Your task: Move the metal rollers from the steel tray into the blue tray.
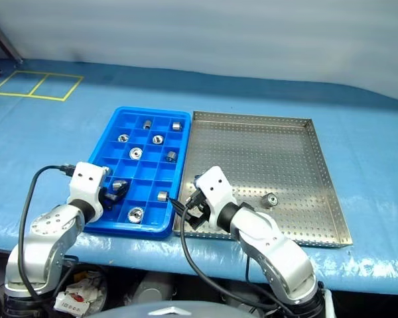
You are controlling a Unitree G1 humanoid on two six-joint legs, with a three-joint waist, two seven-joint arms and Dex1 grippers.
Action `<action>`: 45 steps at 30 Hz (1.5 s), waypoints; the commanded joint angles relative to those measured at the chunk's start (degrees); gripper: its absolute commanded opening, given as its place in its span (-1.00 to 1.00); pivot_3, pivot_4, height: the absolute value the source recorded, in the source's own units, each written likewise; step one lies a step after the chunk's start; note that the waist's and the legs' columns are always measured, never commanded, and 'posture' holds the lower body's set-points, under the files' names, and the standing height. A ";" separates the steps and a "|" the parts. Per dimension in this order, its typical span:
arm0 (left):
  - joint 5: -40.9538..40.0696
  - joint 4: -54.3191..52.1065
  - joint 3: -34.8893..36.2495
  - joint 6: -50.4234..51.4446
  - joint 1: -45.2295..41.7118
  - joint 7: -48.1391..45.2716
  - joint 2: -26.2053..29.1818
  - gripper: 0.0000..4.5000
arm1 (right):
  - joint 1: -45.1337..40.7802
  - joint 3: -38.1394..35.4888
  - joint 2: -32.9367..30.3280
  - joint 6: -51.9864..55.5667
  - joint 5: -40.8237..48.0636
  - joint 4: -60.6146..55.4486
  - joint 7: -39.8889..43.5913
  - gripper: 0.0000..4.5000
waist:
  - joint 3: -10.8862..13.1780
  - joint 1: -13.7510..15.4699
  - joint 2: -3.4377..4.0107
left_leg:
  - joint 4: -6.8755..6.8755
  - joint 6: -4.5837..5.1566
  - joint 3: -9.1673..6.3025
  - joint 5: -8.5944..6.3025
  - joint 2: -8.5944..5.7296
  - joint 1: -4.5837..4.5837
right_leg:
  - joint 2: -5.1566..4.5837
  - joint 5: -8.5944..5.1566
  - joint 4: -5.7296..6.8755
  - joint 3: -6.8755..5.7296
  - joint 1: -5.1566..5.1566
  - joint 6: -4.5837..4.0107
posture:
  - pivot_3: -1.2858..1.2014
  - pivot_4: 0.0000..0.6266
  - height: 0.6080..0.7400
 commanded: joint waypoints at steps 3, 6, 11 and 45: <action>-3.29 -0.94 -0.17 -2.23 -4.90 -2.11 -0.62 0.98 | 0.86 -1.67 0.03 -1.51 0.53 -3.68 -0.49 1.00 | 0.01 0.30 -0.02 | 0.03 0.00 0.00 0.00 -0.03 -0.06 | -0.06 -0.03 -0.07 -0.04 0.01 -0.05 | 0.25 -0.52 1.00; -5.96 -0.16 -0.53 -3.51 -8.83 -4.59 -0.69 0.98 | 2.16 -3.63 -0.59 -1.38 0.38 -5.30 -1.05 1.00 | 0.01 -0.06 -0.04 | 0.11 0.01 0.03 0.00 -0.03 -0.12 | -0.06 -0.03 -0.12 -0.05 0.02 -0.06 | 0.21 -0.52 1.00; -8.14 5.88 -5.93 -6.29 -16.76 -10.42 0.86 0.98 | 6.70 -8.78 -2.37 -1.20 0.09 -9.13 -2.37 1.00 | 0.01 -1.62 -0.03 | 0.07 0.01 0.06 0.01 -0.03 -0.10 | -0.02 0.02 -0.12 -0.04 0.03 0.02 | 0.14 -0.52 1.00; 5.03 68.33 -33.75 -42.09 -48.11 -33.33 -21.38 0.98 | 31.28 -5.23 -3.72 -14.65 -3.91 -17.09 -19.57 1.00 | -0.04 -14.70 -0.04 | 0.09 0.07 0.44 -0.02 -0.07 0.03 | 0.09 0.18 -0.03 0.49 -0.05 0.33 | -0.17 -0.52 1.00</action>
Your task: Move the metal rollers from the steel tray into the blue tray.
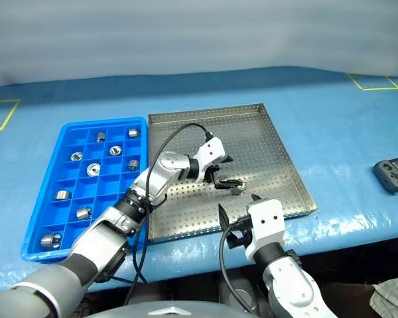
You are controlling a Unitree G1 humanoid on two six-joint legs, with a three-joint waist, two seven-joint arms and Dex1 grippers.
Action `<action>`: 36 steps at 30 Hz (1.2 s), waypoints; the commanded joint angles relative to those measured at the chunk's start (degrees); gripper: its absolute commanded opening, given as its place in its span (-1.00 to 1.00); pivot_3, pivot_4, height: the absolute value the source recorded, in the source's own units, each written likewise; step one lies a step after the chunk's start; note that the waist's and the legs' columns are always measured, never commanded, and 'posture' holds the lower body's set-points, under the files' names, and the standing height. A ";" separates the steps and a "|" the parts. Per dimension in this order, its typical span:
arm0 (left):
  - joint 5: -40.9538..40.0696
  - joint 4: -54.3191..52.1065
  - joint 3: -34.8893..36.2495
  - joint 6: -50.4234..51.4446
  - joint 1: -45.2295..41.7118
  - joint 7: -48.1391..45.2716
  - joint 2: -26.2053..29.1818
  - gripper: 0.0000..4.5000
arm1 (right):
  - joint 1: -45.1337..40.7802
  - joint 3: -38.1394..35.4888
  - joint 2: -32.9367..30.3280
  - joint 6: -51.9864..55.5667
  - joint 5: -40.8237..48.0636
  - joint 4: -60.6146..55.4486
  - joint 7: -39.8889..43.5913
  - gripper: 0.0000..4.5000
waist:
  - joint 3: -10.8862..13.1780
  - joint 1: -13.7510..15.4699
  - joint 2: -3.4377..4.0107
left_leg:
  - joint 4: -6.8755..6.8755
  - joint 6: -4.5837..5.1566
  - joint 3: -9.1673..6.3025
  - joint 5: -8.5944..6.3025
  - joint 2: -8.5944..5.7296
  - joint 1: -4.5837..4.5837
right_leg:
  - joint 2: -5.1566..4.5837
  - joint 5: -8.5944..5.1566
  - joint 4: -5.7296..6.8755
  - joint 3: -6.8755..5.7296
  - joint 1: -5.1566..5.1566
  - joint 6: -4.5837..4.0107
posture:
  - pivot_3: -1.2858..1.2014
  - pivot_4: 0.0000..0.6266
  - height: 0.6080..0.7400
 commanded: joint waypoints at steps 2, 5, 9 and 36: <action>2.05 2.36 -0.34 -3.56 -1.54 -0.64 -1.86 0.98 | -0.31 0.65 -0.18 -1.08 -0.25 -2.55 -0.67 1.00 | 0.00 -0.42 0.00 | 0.00 0.00 -0.01 0.00 0.00 0.00 | 0.00 0.00 0.01 0.00 -0.01 0.00 | -0.17 -0.52 1.00; 3.36 3.55 -0.58 -4.76 -1.14 -0.89 -2.51 0.98 | -0.61 0.86 -0.14 -1.01 -0.23 -2.55 -0.92 1.00 | 0.00 -0.53 0.00 | 0.00 0.00 0.00 0.00 0.01 0.01 | 0.00 0.00 0.02 0.00 0.00 0.01 | -0.17 -0.52 1.00; 4.18 3.91 -0.08 -5.43 -0.57 -0.67 -3.00 0.82 | -0.97 0.94 -0.30 -0.77 -0.10 -2.55 -1.12 1.00 | 0.00 -0.56 0.00 | 0.01 0.00 0.02 0.00 0.00 0.01 | 0.00 0.01 0.02 0.03 0.00 0.02 | -0.17 -0.52 1.00; -1.17 -31.47 17.90 11.51 10.18 12.94 5.57 -0.26 | -17.84 0.88 1.09 8.50 3.07 1.26 7.14 1.00 | -0.02 3.75 0.01 | 0.02 0.00 -0.06 0.01 0.04 0.06 | 0.03 0.04 0.11 0.06 0.00 0.04 | 0.05 -0.52 1.00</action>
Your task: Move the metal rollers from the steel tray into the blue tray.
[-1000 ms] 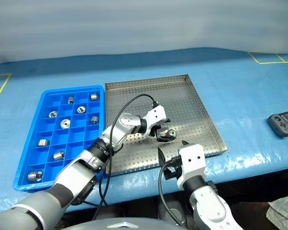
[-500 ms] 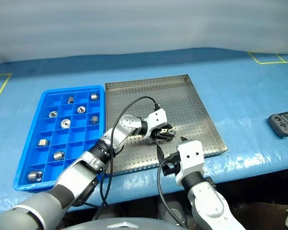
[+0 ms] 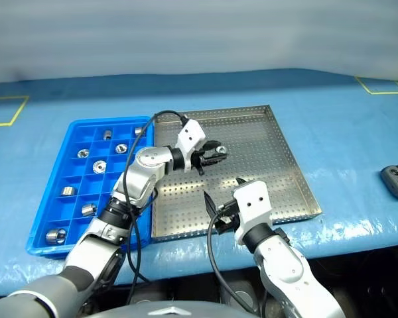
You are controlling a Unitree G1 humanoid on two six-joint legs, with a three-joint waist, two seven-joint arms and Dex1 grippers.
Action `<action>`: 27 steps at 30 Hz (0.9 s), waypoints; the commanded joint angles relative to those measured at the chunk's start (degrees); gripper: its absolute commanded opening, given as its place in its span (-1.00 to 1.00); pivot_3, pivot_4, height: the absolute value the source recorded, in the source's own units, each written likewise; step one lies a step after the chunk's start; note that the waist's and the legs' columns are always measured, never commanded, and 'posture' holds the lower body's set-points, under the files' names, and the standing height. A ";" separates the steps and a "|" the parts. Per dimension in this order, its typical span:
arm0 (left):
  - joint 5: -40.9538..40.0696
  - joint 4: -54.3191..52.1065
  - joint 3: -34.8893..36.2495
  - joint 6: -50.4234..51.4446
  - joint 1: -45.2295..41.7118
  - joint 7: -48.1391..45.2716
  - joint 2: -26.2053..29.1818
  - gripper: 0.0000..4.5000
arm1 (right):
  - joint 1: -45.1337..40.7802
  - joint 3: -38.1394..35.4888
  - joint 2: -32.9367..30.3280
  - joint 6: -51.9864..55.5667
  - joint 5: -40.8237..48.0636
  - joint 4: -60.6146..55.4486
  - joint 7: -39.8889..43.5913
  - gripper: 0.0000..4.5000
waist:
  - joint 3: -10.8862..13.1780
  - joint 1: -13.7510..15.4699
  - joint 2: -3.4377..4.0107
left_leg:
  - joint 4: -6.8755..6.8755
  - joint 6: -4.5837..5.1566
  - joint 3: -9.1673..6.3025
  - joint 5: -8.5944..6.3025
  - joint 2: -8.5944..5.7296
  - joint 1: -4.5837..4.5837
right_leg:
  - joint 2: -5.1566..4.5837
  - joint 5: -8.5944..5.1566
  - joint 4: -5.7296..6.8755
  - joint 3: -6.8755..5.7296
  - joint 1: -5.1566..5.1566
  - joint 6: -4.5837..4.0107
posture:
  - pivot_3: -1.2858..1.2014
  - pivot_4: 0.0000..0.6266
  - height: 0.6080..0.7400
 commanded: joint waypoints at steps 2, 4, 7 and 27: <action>-0.45 -10.20 4.59 3.48 3.31 5.40 3.07 -0.26 | -4.17 0.31 -0.06 0.69 1.32 1.32 3.21 1.00 | 0.00 1.11 0.00 | 0.00 -0.01 -0.01 0.01 0.00 0.00 | 0.00 0.00 0.02 -0.02 0.01 0.00 | 0.08 -0.52 1.00; -0.77 -13.41 6.57 5.46 5.11 7.92 3.97 -0.26 | -6.22 0.69 -0.16 0.89 1.64 2.58 4.70 1.00 | 0.00 2.30 -0.01 | 0.02 -0.01 0.01 0.01 -0.01 0.01 | -0.01 0.00 0.03 -0.04 0.01 -0.01 | 0.11 -0.52 1.00; -0.48 -18.32 8.44 8.17 8.43 10.36 5.95 -0.26 | -9.25 1.37 0.03 0.87 2.39 4.65 6.92 1.00 | 0.01 3.54 -0.01 | 0.05 0.00 0.01 0.01 -0.03 -0.02 | -0.03 0.01 0.01 -0.07 0.02 -0.01 | 0.15 -0.52 1.00; -0.10 -31.35 13.57 18.74 25.30 21.80 10.54 -0.26 | -14.34 3.97 1.93 -0.52 3.30 9.64 12.59 1.00 | 0.01 8.14 -0.04 | 0.06 0.01 -0.08 0.02 -0.01 -0.04 | -0.07 -0.01 -0.01 -0.27 0.06 -0.07 | 0.22 -0.52 1.00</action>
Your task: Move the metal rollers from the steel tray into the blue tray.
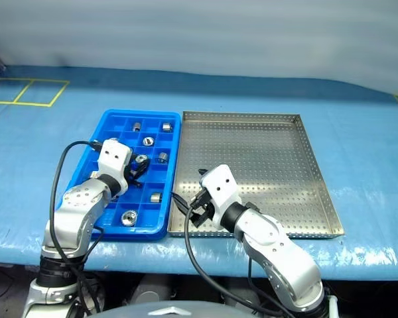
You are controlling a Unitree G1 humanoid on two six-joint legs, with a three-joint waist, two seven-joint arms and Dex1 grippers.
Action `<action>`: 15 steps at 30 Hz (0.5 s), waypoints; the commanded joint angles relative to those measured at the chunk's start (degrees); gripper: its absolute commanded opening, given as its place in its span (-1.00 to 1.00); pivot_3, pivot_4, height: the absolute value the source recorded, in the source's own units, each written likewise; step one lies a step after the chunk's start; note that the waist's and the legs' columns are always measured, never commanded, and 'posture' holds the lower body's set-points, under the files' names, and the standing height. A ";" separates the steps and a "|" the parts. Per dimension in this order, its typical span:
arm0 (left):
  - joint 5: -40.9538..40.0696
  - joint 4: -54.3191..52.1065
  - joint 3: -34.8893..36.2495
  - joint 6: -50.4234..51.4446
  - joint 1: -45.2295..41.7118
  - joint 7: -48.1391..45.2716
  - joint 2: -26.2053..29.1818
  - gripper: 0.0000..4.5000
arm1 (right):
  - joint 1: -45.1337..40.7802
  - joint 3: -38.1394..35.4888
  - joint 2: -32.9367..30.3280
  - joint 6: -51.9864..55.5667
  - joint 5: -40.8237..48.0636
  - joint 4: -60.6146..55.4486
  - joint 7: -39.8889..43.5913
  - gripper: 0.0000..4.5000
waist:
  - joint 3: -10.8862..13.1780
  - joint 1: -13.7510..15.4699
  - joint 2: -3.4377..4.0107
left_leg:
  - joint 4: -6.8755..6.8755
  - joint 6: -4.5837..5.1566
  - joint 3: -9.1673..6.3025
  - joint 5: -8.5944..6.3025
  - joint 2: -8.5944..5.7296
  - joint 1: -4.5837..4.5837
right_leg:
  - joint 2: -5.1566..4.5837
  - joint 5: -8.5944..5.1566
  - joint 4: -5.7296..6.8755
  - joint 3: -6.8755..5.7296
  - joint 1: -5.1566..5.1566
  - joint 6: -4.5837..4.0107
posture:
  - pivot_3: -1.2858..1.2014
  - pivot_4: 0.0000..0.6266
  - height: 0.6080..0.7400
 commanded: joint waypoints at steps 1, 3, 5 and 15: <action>-0.75 -2.74 0.98 0.68 0.06 0.87 0.06 -0.26 | -0.63 0.13 0.54 -1.33 0.46 -1.11 0.45 1.00 | 0.00 0.12 0.00 | 0.00 0.00 0.00 0.00 0.00 0.00 | -0.01 0.00 0.00 0.00 0.00 0.00 | 0.22 -0.52 1.00; -0.93 -2.04 0.55 0.94 0.59 0.82 0.30 -0.26 | -0.70 0.20 0.71 -1.41 0.29 -1.05 0.54 1.00 | 0.00 0.15 0.00 | 0.00 0.00 0.00 0.00 -0.01 0.00 | -0.01 0.00 0.00 0.00 0.01 0.00 | 0.22 -0.52 1.00; -1.24 -1.40 0.55 1.34 1.08 1.01 0.10 -0.26 | -0.61 0.20 0.83 -1.46 0.08 -1.14 0.47 1.00 | -0.01 0.11 0.01 | 0.00 0.00 0.00 0.00 0.00 0.02 | -0.01 0.00 0.00 0.00 0.01 -0.01 | 0.22 -0.52 1.00; -3.82 -3.10 2.51 3.90 2.59 1.63 0.08 0.62 | 0.91 -0.56 1.05 -1.32 -0.14 -2.30 -0.43 1.00 | -0.02 -0.08 0.00 | -0.01 0.00 -0.01 0.00 0.02 0.02 | -0.01 -0.02 -0.01 -0.02 0.01 -0.03 | 0.20 -0.52 1.00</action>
